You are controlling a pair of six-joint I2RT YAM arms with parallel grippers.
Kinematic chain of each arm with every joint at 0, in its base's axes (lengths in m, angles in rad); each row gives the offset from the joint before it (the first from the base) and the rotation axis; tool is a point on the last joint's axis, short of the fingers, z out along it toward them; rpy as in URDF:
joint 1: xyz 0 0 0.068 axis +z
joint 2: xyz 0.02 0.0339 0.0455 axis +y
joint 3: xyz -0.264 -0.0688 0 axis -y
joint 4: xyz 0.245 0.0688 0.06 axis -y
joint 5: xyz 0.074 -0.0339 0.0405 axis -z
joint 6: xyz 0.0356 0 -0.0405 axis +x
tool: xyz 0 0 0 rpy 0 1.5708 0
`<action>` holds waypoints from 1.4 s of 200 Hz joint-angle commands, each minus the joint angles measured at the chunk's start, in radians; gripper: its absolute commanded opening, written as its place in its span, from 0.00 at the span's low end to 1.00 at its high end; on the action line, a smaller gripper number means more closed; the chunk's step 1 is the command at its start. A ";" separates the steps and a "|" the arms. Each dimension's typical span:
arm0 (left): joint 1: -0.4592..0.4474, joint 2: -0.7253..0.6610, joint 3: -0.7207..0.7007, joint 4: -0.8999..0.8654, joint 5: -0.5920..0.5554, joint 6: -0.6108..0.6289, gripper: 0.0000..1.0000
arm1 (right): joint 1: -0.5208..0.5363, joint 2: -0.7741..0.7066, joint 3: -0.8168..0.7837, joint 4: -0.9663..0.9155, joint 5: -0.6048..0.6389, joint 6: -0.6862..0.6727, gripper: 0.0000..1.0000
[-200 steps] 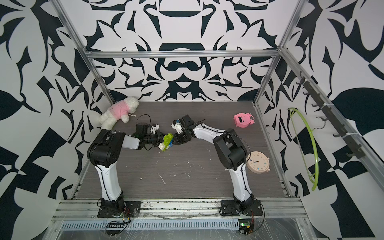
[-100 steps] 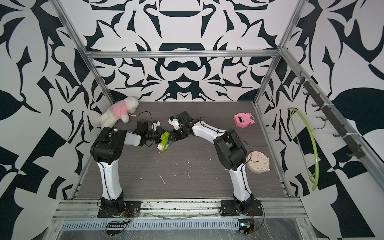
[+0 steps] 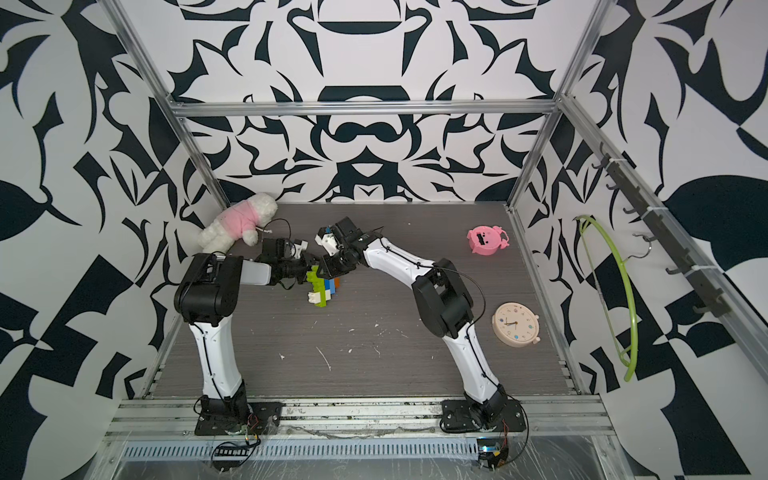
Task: Assemble a heart with lego
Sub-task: Adjust the lego brick at the center of the board.
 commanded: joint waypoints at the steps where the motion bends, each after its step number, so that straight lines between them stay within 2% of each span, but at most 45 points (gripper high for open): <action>1: 0.051 -0.031 0.052 -0.152 -0.015 0.112 0.27 | 0.000 -0.001 0.052 -0.036 0.015 -0.005 0.30; 23: 0.084 -0.045 0.109 -0.247 -0.037 0.173 0.34 | -0.002 0.001 0.069 -0.050 0.021 -0.020 0.30; 45: 0.109 -0.057 0.159 -0.324 -0.052 0.216 0.36 | -0.001 -0.009 0.070 -0.078 0.028 -0.046 0.30; 78: 0.141 -0.124 0.159 -0.395 -0.084 0.258 0.36 | 0.002 -0.078 -0.037 -0.129 0.006 -0.111 0.30; 114: 0.158 -0.297 0.021 -0.372 -0.193 0.233 0.37 | 0.078 -0.177 -0.243 -0.066 0.014 -0.097 0.30; 126: 0.158 -0.351 -0.035 -0.347 -0.224 0.208 0.38 | 0.116 -0.186 -0.287 -0.021 0.044 -0.077 0.30; 145: 0.158 -0.425 -0.138 -0.283 -0.255 0.152 0.39 | 0.152 -0.160 -0.333 0.105 0.025 -0.007 0.30; 168: 0.159 -0.526 -0.264 -0.200 -0.313 0.110 0.39 | 0.169 -0.111 -0.328 0.226 0.054 0.052 0.29; 194: 0.160 -0.659 -0.358 -0.201 -0.411 0.111 0.41 | 0.167 -0.055 -0.255 0.280 0.110 0.060 0.29; 216: 0.160 -0.719 -0.390 -0.226 -0.435 0.117 0.42 | 0.156 0.010 -0.164 0.279 0.095 0.054 0.29; 243: 0.161 -0.744 -0.416 -0.228 -0.447 0.121 0.44 | 0.130 0.043 -0.142 0.329 0.095 0.046 0.29; 257: 0.163 -0.747 -0.420 -0.234 -0.458 0.126 0.45 | 0.118 0.024 -0.145 0.331 0.059 0.042 0.28; 280: 0.177 -0.780 -0.437 -0.250 -0.506 0.145 0.52 | 0.111 -0.111 -0.237 0.333 0.056 -0.010 0.31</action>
